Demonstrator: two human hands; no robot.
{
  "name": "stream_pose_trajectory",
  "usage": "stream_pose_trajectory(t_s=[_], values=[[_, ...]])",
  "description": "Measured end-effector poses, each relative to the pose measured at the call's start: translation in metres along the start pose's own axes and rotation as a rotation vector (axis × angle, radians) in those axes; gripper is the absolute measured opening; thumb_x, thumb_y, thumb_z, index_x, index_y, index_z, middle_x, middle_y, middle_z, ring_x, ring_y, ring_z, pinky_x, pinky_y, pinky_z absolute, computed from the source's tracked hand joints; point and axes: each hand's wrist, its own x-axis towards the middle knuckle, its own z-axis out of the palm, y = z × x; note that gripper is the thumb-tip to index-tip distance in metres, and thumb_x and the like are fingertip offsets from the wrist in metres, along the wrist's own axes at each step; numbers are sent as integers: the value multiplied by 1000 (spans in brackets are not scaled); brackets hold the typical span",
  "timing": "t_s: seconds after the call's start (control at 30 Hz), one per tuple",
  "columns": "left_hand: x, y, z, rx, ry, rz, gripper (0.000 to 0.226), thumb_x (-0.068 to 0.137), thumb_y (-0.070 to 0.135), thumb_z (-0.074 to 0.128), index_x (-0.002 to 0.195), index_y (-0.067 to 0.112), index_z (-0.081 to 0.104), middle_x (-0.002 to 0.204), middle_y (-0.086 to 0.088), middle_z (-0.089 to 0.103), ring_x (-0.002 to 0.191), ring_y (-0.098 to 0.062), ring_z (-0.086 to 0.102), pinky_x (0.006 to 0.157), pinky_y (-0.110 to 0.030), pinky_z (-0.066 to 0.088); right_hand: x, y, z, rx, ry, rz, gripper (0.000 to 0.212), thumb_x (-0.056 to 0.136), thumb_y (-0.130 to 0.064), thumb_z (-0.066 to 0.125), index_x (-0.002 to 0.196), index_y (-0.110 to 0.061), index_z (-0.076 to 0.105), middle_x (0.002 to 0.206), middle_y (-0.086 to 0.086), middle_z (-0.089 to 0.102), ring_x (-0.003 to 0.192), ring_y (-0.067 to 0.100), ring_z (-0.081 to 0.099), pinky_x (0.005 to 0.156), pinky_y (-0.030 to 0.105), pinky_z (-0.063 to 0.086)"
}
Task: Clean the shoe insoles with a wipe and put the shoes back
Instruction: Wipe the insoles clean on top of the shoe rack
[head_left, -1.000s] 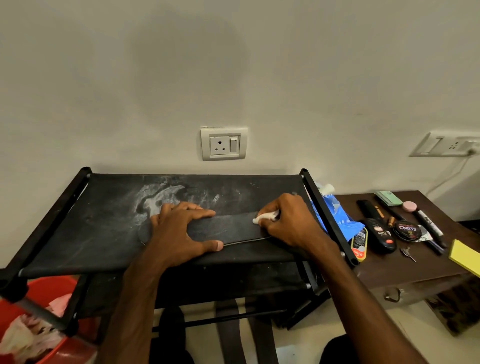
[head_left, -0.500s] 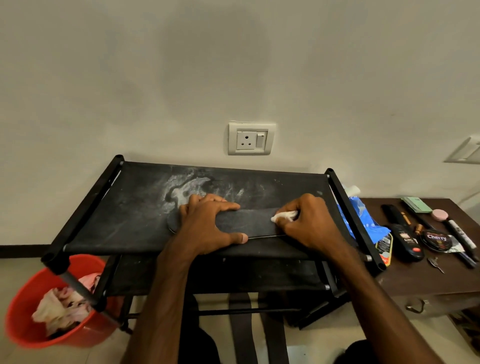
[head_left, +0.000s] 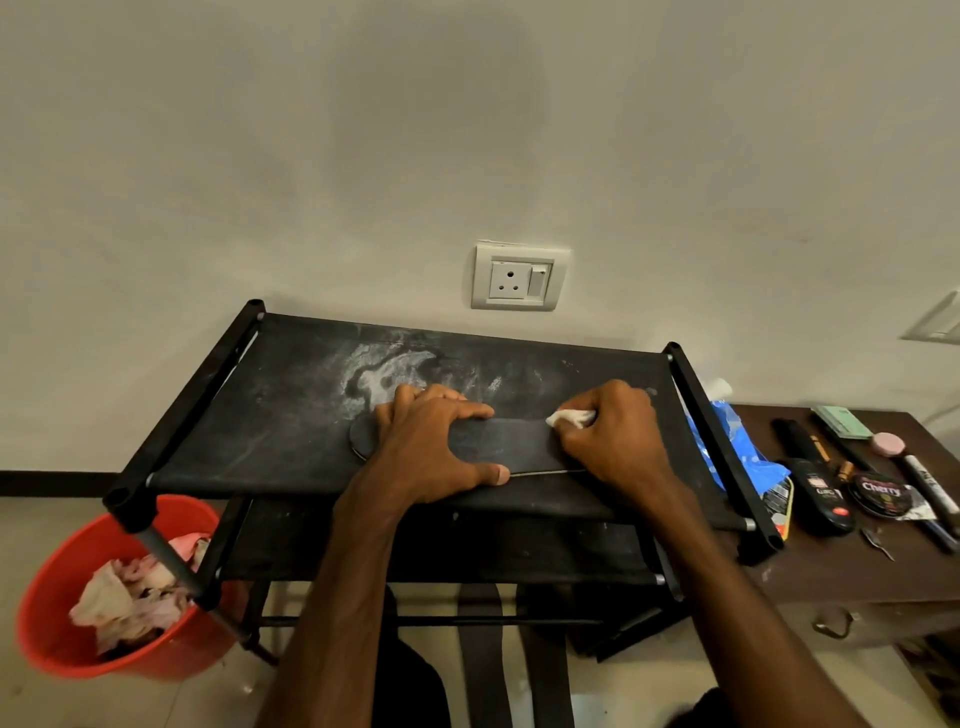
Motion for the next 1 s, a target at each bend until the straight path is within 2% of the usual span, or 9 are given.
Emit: stream_pose_trajectory(t_s=[0.1,0.2,0.3,0.4,0.57,0.67,0.77,0.87,1.0], values=[[2,-1,2,-16,16,4,76,59,73,79,129,51,58,132,17,47,117,-11,27,97,-33,20,-7,-28,25,-1,-76,-81,11,80,-19,71,74,-19,81,63,0,71,61,16,69,59,40,59],[2,-1,2,-23,13,10,75,58,74,78,127,54,58,127,17,49,113,-10,26,96,-34,23,-2,-37,35,36,-137,-88,12,81,-18,71,77,-19,82,68,1,74,63,14,70,60,41,60],[1,-2,3,-4,0,12,76,63,75,76,132,51,56,133,17,45,117,-10,23,94,-32,15,6,-24,24,35,-50,23,13,80,-22,73,87,-24,84,81,0,78,75,18,73,69,40,63],[1,-1,3,-9,-7,6,76,65,73,76,134,49,55,139,16,43,125,-13,24,96,-32,14,14,-11,11,-27,19,117,14,79,-24,76,90,-18,83,83,4,78,77,23,72,74,44,63],[3,-3,4,10,12,18,82,61,76,76,135,50,53,133,16,45,120,-12,25,96,-32,16,3,-38,31,-100,-43,-10,21,78,-18,64,60,-7,63,57,6,62,55,23,62,53,40,55],[5,-4,4,-15,16,18,91,58,75,77,139,49,46,132,14,48,115,-10,25,93,-34,19,2,-49,38,-1,-106,-116,33,81,-13,68,50,-18,60,51,-1,59,49,13,58,48,34,46],[6,-3,4,-15,31,9,102,59,73,79,148,46,37,135,14,47,113,-9,23,93,-33,19,2,-42,30,138,-119,-135,11,83,-19,78,76,-26,83,66,-8,74,63,4,70,57,24,56],[7,2,4,-12,35,1,104,60,74,78,150,45,34,134,18,48,121,-15,29,96,-34,19,4,-23,14,168,34,-80,8,83,-27,79,88,-25,84,77,-12,77,71,1,72,66,26,61],[10,26,17,36,15,17,101,64,78,72,151,44,33,139,15,46,130,-19,28,107,-43,18,0,4,-7,144,109,-40,8,85,-24,80,92,-27,83,75,-19,73,72,-6,69,64,12,54]])
